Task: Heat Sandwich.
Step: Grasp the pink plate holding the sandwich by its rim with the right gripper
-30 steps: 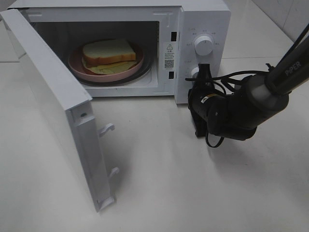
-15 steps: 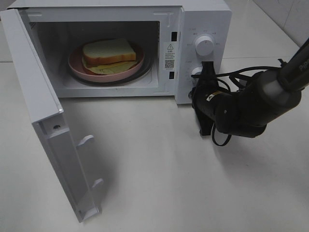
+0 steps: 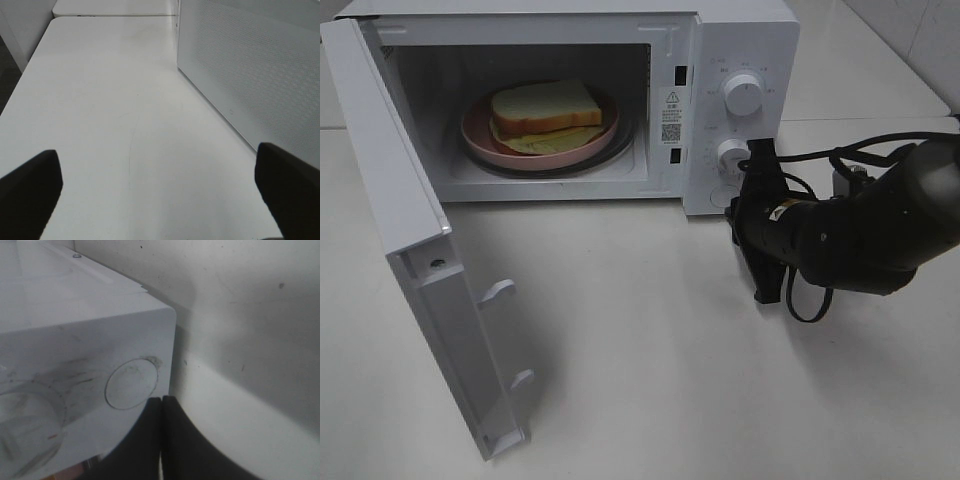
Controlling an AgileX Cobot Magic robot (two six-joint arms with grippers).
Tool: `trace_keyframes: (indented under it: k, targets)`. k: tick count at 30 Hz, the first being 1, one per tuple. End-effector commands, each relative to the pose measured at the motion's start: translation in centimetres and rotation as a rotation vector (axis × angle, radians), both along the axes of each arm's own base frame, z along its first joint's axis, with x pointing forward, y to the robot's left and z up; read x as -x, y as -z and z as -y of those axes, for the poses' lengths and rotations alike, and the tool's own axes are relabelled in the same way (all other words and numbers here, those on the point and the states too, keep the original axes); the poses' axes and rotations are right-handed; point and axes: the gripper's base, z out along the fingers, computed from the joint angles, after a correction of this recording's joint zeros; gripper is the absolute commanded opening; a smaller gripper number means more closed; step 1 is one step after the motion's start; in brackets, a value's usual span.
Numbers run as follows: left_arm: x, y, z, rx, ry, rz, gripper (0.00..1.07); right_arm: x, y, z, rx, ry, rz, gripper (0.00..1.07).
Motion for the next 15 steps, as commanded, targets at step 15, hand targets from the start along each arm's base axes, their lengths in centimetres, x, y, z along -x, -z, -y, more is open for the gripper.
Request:
trace_keyframes:
  k: [15]
  targets:
    - [0.2, 0.0, 0.0, 0.004, -0.005, 0.026, 1.01, 4.0, -4.3, -0.3, 0.350, -0.514, -0.150, 0.02]
